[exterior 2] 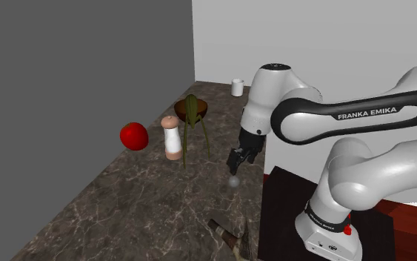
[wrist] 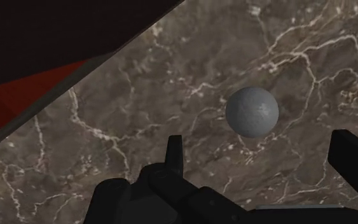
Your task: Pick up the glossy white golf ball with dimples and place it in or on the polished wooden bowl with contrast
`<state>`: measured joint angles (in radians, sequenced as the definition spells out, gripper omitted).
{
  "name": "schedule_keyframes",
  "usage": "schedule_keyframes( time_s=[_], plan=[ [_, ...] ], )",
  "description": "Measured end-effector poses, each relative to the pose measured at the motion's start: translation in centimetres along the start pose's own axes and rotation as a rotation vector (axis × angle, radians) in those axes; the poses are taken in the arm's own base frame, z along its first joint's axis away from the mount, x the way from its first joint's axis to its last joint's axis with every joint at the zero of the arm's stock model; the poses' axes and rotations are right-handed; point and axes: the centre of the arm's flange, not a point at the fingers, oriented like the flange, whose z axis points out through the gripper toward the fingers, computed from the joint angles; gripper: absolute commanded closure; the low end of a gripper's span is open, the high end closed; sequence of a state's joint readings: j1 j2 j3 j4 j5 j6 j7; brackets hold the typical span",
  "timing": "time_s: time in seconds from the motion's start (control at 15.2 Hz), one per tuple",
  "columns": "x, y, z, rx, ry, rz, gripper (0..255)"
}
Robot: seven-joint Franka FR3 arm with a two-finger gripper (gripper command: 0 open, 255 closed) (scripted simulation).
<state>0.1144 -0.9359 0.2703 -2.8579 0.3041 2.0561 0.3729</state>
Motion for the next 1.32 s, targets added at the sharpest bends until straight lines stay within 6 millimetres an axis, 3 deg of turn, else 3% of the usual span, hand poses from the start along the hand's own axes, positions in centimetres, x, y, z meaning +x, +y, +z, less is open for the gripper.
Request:
schedule_keyframes(
  time_s=[0.2, 0.59, 1.06, 1.12, 1.32],
  plan=[
    [-0.7, -1.1, 2.3, 0.012, 0.008, 0.019, 0],
    [-0.7, -1.3, 5.7, 0.014, 0.009, 0.023, 0],
    [-0.8, -1.3, 6.3, 0.015, 0.011, 0.023, 0],
    [-0.8, -1.3, 6.3, 0.015, 0.011, 0.023, 255],
    [-0.8, -1.3, 6.3, 0.015, 0.011, 0.023, 255]
  ],
)
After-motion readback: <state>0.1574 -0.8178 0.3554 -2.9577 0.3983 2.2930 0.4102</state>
